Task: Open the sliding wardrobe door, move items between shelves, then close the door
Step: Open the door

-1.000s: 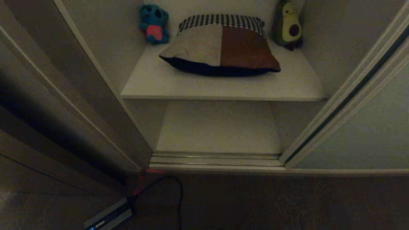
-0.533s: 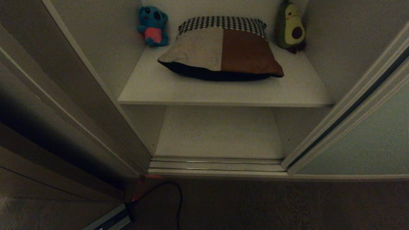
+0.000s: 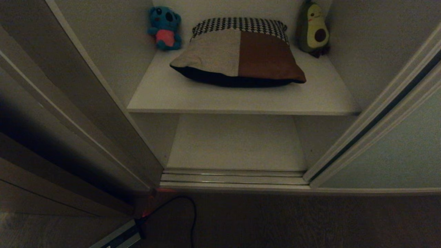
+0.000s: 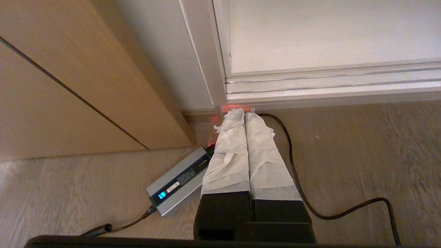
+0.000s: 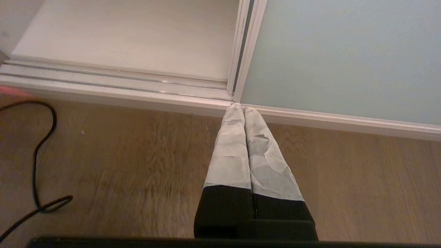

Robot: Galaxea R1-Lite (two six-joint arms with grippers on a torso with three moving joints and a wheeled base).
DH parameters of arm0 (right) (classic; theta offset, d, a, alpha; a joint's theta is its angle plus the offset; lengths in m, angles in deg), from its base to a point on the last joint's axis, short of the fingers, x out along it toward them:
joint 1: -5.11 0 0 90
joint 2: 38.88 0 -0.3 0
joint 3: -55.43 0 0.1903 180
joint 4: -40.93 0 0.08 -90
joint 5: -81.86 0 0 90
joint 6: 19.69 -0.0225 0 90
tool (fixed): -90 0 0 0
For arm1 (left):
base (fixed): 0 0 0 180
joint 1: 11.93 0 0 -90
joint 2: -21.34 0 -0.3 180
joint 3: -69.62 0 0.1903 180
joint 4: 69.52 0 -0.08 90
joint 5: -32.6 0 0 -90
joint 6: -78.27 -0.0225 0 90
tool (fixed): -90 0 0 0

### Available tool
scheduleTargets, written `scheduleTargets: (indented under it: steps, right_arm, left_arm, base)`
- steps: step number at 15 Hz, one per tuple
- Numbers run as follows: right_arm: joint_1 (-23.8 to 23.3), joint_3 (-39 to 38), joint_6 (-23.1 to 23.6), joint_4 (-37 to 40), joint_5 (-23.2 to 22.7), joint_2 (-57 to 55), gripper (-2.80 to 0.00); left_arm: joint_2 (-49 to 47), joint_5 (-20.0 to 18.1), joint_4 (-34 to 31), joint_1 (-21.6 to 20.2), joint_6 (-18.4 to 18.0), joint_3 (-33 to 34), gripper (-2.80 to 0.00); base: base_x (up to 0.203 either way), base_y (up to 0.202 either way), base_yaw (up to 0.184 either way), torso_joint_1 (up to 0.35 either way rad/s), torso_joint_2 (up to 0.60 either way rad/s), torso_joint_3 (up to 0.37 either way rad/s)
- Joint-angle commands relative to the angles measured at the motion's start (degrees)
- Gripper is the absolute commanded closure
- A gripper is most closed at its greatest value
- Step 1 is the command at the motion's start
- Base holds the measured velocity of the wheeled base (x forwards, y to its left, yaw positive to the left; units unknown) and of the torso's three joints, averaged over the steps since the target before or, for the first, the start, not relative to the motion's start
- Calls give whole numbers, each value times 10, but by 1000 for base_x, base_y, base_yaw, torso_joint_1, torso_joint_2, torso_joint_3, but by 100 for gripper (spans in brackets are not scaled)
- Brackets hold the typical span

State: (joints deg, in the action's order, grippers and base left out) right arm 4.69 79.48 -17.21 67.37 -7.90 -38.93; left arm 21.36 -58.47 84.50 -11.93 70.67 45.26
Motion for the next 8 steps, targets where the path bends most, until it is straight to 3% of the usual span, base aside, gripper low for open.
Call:
scheduleTargets:
  steps: [1, 8]
  right_arm:
    - [0, 9, 2, 3, 2, 0, 0]
    - [-3, 279, 5, 73, -10, -168, 0]
  left_arm:
    - [-2, 0, -1, 0, -1, -1, 0]
    - [-2, -1, 8, 0, -13, 2, 0]
  base:
    - [0, 0, 0, 0, 0, 0]
    - [0, 0, 0, 0, 0, 0]
